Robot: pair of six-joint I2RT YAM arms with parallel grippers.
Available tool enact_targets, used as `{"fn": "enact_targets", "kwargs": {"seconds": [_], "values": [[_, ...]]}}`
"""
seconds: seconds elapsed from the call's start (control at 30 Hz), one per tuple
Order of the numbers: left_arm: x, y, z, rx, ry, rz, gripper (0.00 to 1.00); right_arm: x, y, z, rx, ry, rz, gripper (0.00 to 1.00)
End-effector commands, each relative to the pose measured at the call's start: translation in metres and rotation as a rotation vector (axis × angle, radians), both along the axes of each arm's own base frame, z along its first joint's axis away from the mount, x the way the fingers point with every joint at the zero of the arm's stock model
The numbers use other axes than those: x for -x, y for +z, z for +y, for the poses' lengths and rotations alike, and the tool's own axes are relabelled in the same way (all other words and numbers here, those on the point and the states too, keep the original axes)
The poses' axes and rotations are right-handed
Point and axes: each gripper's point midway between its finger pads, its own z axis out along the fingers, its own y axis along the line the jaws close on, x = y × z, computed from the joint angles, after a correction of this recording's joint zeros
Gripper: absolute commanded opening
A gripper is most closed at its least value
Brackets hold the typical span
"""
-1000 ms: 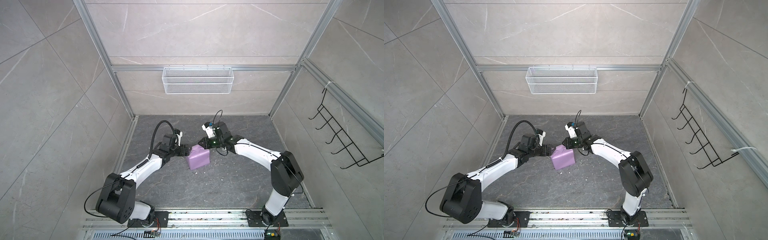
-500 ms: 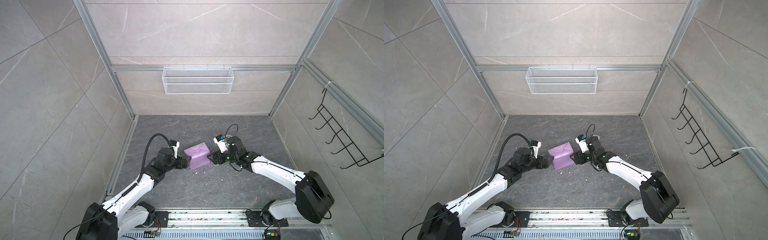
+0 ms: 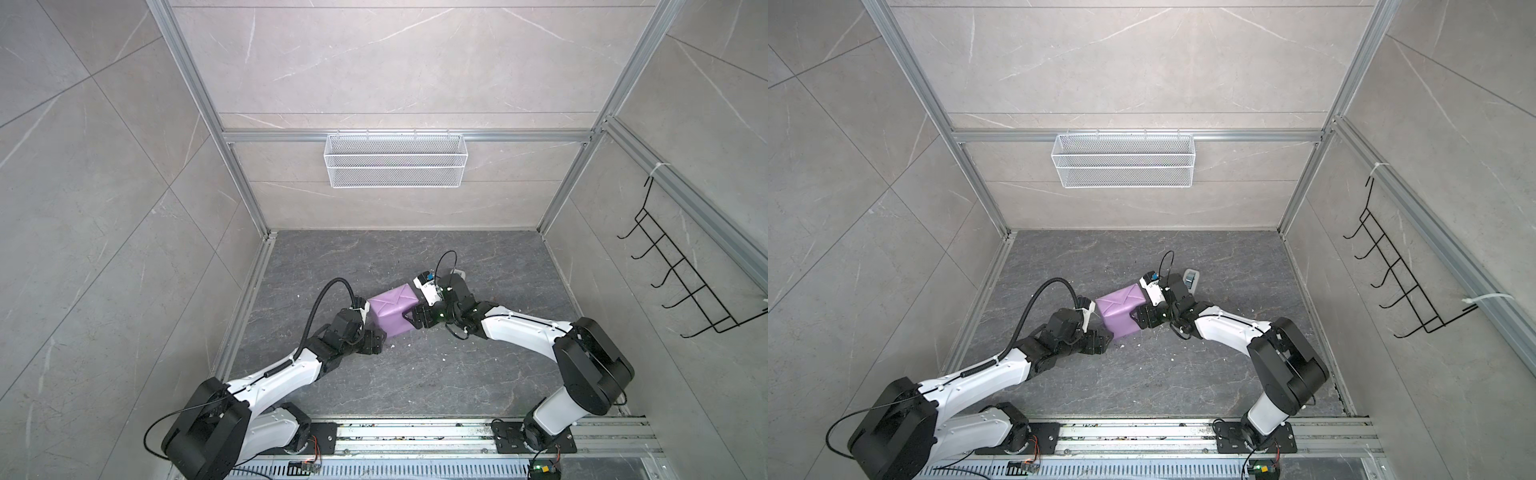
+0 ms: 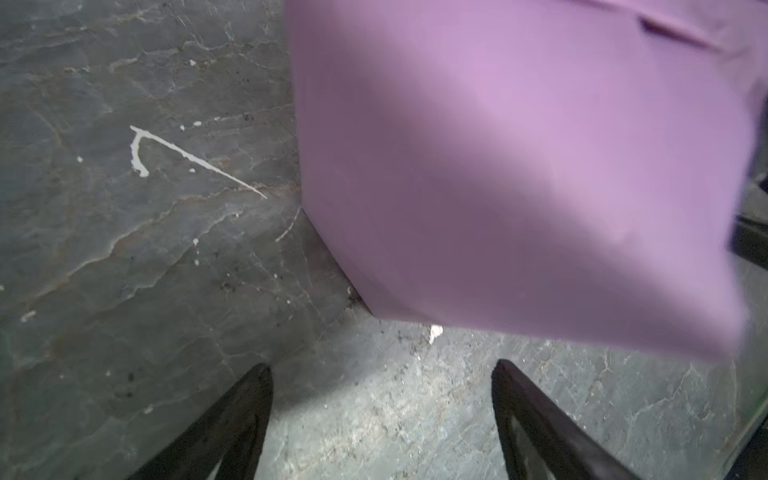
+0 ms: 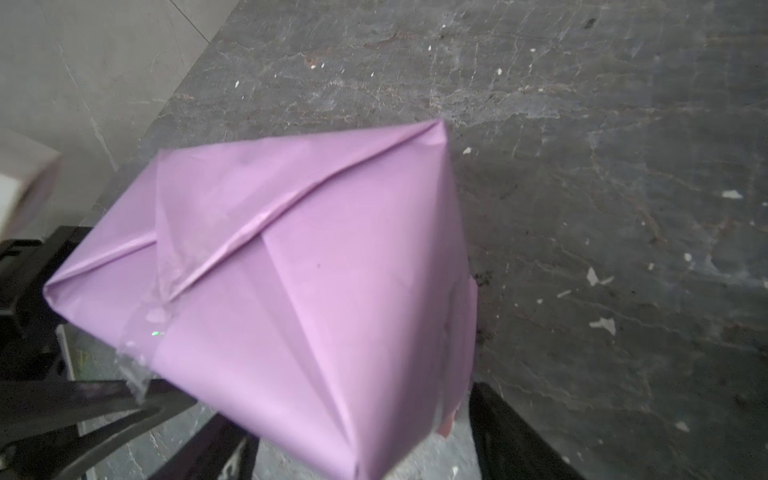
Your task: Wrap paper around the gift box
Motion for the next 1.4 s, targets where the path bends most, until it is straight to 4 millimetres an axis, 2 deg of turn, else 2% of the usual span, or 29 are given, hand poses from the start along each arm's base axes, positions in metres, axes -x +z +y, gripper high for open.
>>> {"fn": "enact_targets", "kwargs": {"seconds": [0.0,0.2,0.3,0.4,0.53,0.67,0.8,0.9,1.07,1.23,1.37], "values": [[-0.039,0.042,-0.011,0.094,0.022,-0.098,0.82,-0.020,0.016,0.013,-0.026,-0.039,0.001,0.78],[-0.071,0.058,-0.008,0.159,0.070,-0.089,0.81,-0.051,0.020,0.018,0.010,-0.122,0.031,0.76],[-0.084,0.069,-0.001,0.235,0.112,-0.083,0.81,-0.063,0.023,0.013,0.002,-0.165,0.036,0.77],[-0.097,0.070,0.008,0.302,0.165,-0.039,0.83,-0.074,0.023,0.009,-0.039,-0.191,0.075,0.81],[-0.118,0.060,0.011,0.302,0.222,0.019,0.85,-0.092,0.019,0.019,-0.108,-0.197,0.147,0.82],[-0.143,0.040,0.019,0.282,0.299,0.076,0.85,-0.119,0.006,0.025,-0.163,-0.238,0.202,0.83],[-0.157,0.020,0.026,0.238,0.351,0.104,0.85,-0.133,-0.007,0.046,-0.224,-0.182,0.274,0.83],[-0.156,0.012,0.021,0.254,0.335,0.123,0.84,-0.130,-0.013,0.061,-0.272,-0.124,0.332,0.79],[-0.142,0.015,-0.004,0.296,0.221,0.142,0.83,-0.108,-0.018,0.058,-0.300,-0.095,0.367,0.71],[-0.119,0.013,-0.031,0.327,0.112,0.194,0.81,-0.068,-0.012,0.045,-0.351,-0.068,0.400,0.64],[-0.097,0.011,-0.038,0.341,0.089,0.213,0.81,-0.022,-0.013,0.016,-0.339,-0.100,0.405,0.65]]}}
